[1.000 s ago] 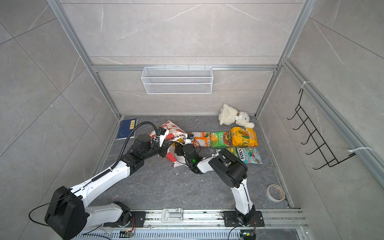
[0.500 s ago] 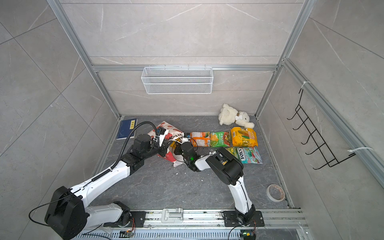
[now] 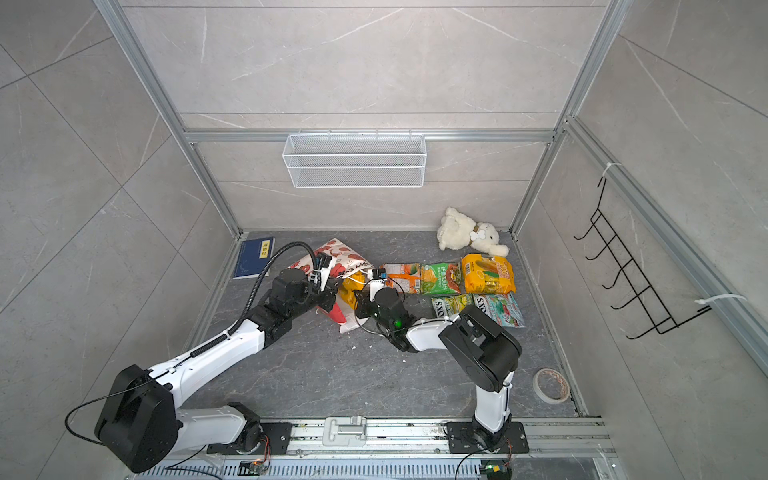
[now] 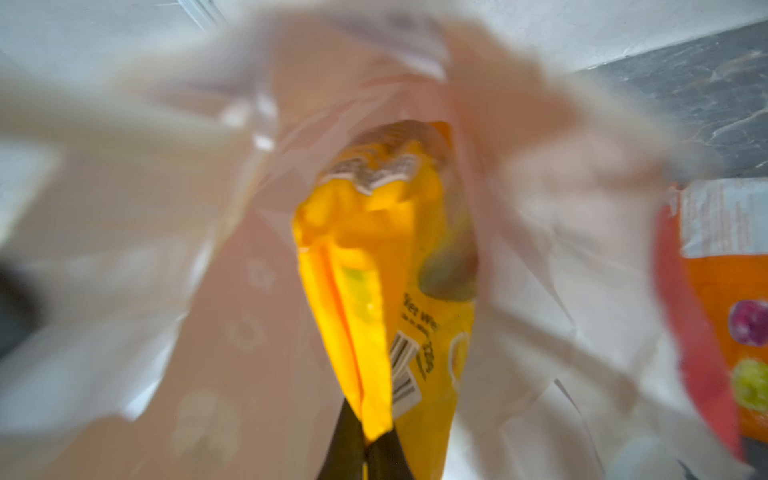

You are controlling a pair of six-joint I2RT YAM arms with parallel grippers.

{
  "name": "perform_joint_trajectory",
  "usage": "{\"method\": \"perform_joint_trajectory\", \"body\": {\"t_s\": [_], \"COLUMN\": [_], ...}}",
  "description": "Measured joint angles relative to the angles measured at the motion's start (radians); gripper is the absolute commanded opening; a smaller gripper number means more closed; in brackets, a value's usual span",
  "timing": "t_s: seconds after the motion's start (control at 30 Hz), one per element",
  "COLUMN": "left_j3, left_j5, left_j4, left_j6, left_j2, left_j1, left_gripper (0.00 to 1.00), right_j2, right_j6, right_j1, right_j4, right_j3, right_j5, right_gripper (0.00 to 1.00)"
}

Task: Take the snacks out of the paper bag
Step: 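Grasp the yellow pack with the right gripper while the left lifts the bag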

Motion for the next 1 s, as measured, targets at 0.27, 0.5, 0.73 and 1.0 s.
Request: {"method": "perform_joint_trajectory", "body": {"t_s": [0.27,0.5,0.73,1.0], "left_j3": [0.018,0.066,0.181,0.337], "left_j5": [-0.054,-0.100,-0.134,-0.137], "left_j4": [-0.022,-0.035,-0.130,-0.273], "left_j6": [-0.007,-0.018,-0.068,-0.126], "left_j2": [0.019,0.041,0.109,0.168], "left_j1": [0.000,0.000,0.014,0.055], "left_gripper": [0.00,0.00,0.00,0.00], "right_j2": [-0.179,-0.371,-0.629,-0.812], "right_j6": [-0.021,-0.041,-0.061,-0.071], "right_j1": [0.017,0.020,0.023,0.023], "right_j4": [-0.053,-0.128,-0.272,-0.475], "right_j3": [-0.112,-0.204,-0.220,-0.061], "right_j5": [-0.063,-0.131,-0.149,-0.124], "right_gripper": [0.00,0.00,0.00,0.00]}}
